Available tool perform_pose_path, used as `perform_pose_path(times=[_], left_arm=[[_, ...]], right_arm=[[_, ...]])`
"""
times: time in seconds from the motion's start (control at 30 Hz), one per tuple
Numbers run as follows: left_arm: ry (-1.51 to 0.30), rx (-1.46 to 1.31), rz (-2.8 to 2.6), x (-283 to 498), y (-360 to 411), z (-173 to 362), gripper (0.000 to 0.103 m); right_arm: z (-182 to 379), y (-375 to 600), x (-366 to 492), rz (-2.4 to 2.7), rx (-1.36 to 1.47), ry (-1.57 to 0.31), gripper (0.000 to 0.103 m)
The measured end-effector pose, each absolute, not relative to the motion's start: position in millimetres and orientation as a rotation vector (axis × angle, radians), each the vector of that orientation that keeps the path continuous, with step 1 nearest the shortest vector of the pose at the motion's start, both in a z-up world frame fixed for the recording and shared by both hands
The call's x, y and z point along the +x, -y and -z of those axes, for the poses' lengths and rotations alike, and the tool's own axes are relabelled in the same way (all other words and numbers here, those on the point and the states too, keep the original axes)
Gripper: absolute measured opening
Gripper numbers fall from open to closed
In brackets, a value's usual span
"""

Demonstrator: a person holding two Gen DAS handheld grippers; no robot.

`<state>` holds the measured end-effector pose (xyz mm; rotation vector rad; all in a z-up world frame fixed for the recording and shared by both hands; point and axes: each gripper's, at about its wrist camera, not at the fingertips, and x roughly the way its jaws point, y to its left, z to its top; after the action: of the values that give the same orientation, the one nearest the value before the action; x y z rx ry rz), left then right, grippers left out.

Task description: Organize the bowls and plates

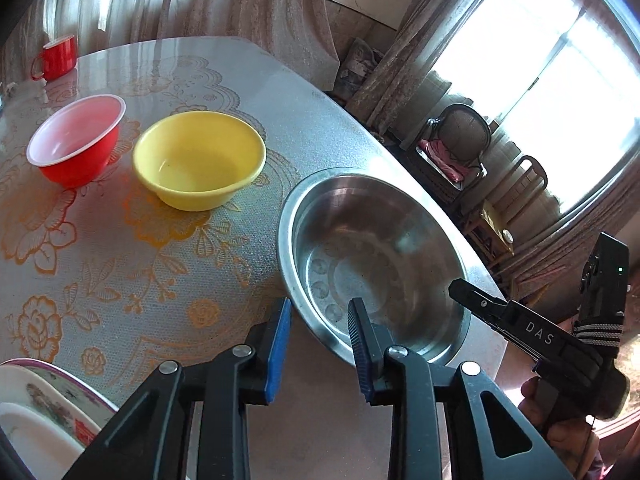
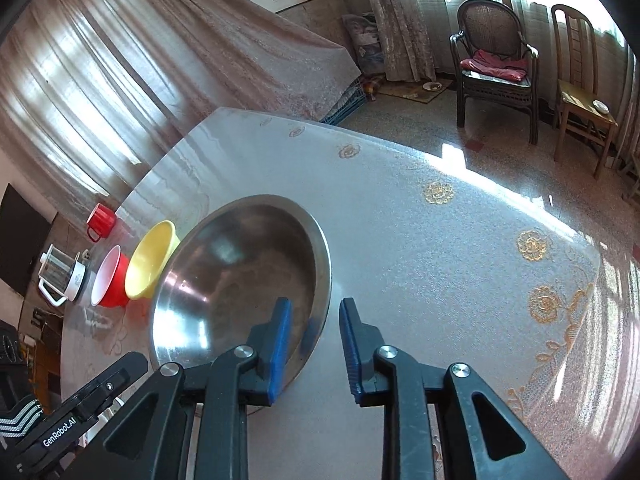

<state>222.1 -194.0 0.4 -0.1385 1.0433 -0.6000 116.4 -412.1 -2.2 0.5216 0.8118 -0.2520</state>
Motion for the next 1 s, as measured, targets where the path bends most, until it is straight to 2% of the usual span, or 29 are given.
perform_pose_path(times=[0.07,0.1,0.77,1.0], left_arm=[[-1.040,-0.127,0.598,222,194,3,0.026],[-1.037,-0.120,0.597,221,194,3,0.022],[-0.973,-0.068,0.541,165,125,-7,0.020],[-0.965,-0.058,0.555,161,125,-14,0.020]], right_arm=[[7,412,120,0.259,0.516,-0.825,0.021],[8,411,123,0.245,0.510,-0.828,0.013],[5,343,80,0.109,0.395,-0.819,0.015],[6,323,80,0.073,0.346,-0.831,0.015]])
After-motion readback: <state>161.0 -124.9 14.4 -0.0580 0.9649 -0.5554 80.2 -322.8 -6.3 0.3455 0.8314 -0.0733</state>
